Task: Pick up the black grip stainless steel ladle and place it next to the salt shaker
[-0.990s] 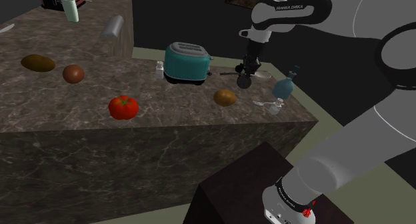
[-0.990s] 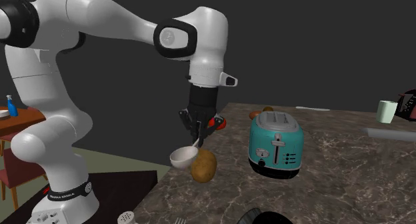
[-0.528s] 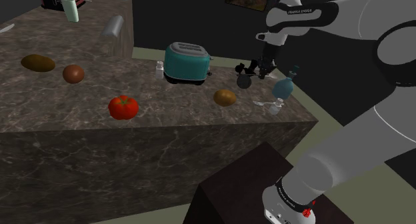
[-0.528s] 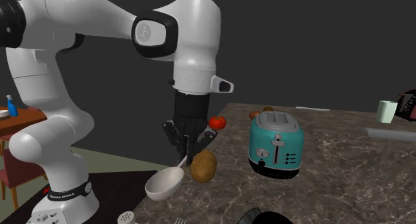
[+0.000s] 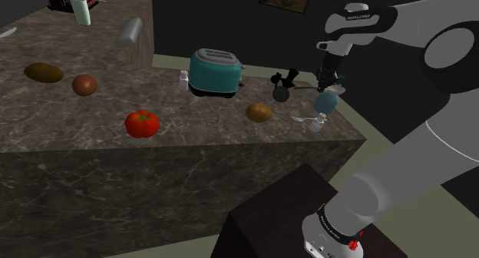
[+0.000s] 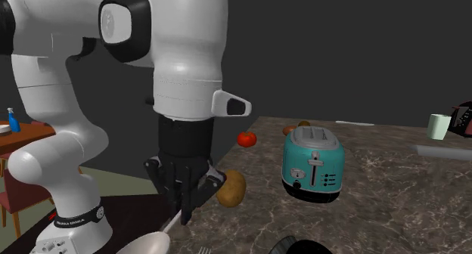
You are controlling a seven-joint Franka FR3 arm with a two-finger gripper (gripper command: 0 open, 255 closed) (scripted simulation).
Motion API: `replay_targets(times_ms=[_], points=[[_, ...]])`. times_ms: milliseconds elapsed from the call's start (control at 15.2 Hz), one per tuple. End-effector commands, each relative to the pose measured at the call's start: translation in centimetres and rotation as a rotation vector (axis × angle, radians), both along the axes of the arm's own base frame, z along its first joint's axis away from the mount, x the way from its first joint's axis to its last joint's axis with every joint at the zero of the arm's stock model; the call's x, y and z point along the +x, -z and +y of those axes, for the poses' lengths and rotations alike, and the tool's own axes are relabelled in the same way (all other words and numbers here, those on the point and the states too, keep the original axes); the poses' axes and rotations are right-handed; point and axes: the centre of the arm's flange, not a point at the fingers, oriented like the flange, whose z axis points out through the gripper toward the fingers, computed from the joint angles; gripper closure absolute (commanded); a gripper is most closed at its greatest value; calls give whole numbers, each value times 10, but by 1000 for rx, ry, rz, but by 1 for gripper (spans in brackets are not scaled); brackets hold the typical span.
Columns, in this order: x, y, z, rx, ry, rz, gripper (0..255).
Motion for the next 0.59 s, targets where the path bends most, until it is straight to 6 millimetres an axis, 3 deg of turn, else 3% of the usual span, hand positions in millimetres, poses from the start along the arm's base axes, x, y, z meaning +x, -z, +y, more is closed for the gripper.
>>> replay_targets(times_ms=[0, 330, 528], points=[[-8, 1, -24, 0, -2, 0, 255], [-33, 0, -87, 0, -2, 0, 255], [-33, 16, -87, 0, -2, 0, 255]])
